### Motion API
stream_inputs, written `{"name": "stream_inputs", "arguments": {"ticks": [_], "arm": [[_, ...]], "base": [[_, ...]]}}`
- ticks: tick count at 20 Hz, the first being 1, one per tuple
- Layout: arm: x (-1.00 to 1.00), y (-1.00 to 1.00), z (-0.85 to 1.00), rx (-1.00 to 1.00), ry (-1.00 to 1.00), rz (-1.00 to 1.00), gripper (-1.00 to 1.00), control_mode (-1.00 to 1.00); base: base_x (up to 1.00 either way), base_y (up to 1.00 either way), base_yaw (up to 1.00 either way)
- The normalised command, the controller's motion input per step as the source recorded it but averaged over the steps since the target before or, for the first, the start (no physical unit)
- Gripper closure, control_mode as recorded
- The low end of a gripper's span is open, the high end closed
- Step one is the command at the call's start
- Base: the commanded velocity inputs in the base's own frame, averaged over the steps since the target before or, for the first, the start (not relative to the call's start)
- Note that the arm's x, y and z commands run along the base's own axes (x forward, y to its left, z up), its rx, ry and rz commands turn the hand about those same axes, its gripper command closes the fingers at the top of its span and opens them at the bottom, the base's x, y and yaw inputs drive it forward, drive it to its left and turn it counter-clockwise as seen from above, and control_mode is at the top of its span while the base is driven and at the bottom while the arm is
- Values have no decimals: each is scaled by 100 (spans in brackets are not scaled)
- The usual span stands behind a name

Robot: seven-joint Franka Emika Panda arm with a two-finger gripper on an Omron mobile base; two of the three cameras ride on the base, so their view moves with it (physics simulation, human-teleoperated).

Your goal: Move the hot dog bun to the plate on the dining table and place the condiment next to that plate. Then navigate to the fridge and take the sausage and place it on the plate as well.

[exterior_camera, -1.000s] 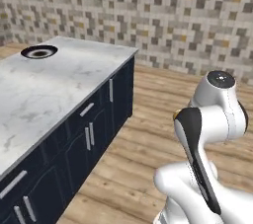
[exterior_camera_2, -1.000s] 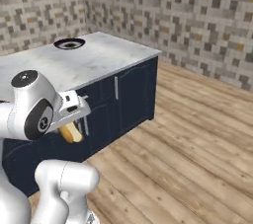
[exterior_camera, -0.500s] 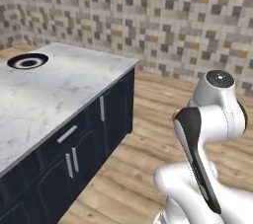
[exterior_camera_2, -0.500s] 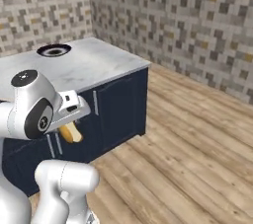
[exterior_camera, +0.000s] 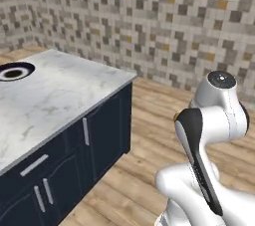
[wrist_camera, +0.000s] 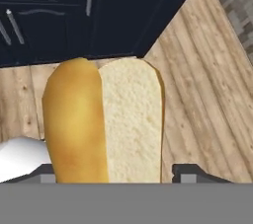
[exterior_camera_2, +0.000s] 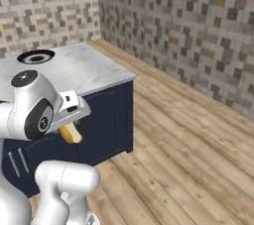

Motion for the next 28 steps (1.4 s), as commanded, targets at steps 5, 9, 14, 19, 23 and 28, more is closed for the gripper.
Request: {"name": "stream_inputs", "arguments": {"ticks": [5, 9, 14, 19, 23, 28], "arm": [[0, 0, 0, 0, 0, 0, 100, 100], [0, 0, 0, 0, 0, 0, 100, 100], [0, 0, 0, 0, 0, 0, 100, 100], [0, 0, 0, 0, 0, 0, 100, 100], [0, 0, 0, 0, 0, 0, 100, 100], [0, 0, 0, 0, 0, 0, 100, 100]], "base": [[100, -85, 25], [100, -71, 29], [100, -69, 29], [100, -70, 27], [100, -66, 29], [100, -59, 34]]}}
